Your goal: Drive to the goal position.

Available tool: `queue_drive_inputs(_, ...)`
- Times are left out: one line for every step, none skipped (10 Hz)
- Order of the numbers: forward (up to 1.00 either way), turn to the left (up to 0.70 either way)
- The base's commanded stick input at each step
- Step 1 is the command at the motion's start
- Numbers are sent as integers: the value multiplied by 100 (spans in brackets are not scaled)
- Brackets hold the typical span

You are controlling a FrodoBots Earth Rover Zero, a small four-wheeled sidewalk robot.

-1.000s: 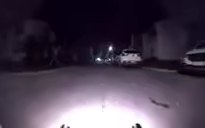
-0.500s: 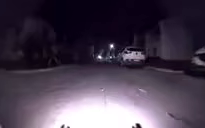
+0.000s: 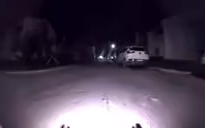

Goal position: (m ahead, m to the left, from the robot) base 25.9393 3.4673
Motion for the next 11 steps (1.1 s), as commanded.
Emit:
queue_drive_inputs(85,0)
queue_drive_inputs(85,0)
queue_drive_inputs(85,0)
queue_drive_inputs(85,0)
queue_drive_inputs(85,0)
queue_drive_inputs(85,0)
queue_drive_inputs(85,0)
queue_drive_inputs(85,0)
queue_drive_inputs(85,0)
queue_drive_inputs(85,0)
queue_drive_inputs(85,0)
